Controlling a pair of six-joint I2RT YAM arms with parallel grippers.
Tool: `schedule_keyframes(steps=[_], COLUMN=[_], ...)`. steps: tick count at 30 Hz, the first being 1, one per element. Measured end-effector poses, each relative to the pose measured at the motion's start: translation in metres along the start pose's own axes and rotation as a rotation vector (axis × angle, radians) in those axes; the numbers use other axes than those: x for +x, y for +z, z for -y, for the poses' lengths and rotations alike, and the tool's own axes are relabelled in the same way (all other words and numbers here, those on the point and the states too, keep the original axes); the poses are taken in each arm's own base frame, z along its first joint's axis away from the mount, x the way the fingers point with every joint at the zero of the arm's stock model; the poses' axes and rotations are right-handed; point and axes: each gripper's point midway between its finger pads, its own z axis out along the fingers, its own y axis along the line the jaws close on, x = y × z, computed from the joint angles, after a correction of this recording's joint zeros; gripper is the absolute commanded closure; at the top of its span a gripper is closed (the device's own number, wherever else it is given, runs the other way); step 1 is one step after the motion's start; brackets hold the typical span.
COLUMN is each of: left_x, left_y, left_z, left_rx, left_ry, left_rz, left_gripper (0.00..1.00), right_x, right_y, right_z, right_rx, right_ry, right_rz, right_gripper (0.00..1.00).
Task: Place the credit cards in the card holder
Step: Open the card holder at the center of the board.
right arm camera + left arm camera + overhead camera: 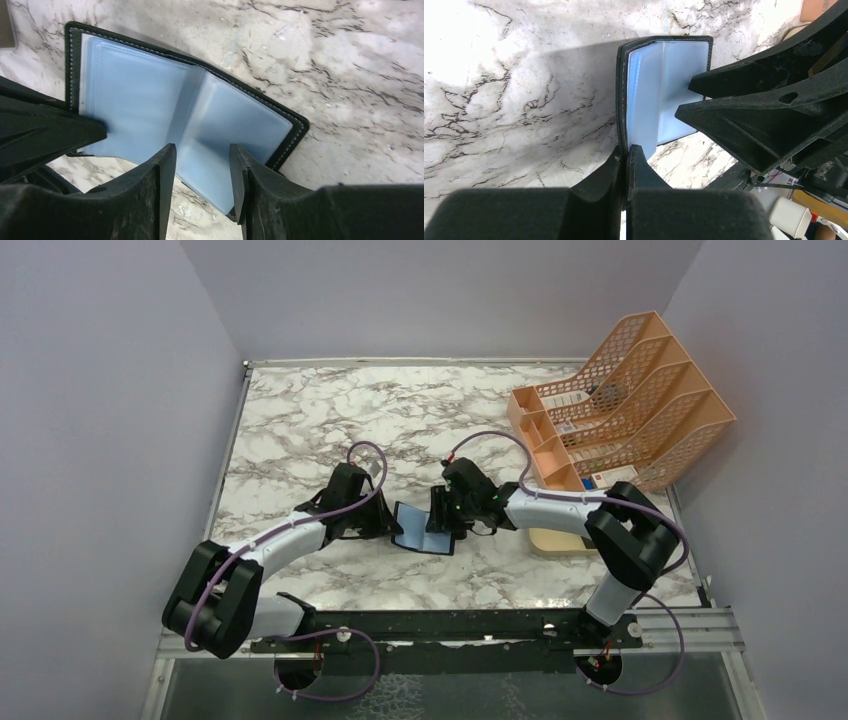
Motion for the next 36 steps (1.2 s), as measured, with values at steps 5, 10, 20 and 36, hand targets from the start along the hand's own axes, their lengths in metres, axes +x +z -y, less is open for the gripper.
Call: schedule_keyframes(steps=[5, 10, 20, 36], left_x=[-0.001, 0.002, 0.005, -0.010], left_y=[-0.001, -0.003, -0.006, -0.036], left_z=[0.002, 0.001, 0.009, 0.040], left_rx=[0.007, 0.014, 0.057, 0.089], left_ry=[0.004, 0.005, 0.013, 0.199], left_rz=[0.007, 0.006, -0.006, -0.057], left_gripper=[1.00, 1.00, 1.00, 1.00], right_x=[0.002, 0.007, 0.012, -0.061], right_y=[-0.009, -0.014, -0.027, -0.118], right_z=[0.013, 0.031, 0.042, 0.048], right_rx=[0.057, 0.137, 0.196, 0.397], right_ry=[-0.018, -0.031, -0.069, -0.115], right_rz=[0.014, 0.008, -0.016, 0.176], right_gripper=[0.56, 0.57, 0.57, 0.54])
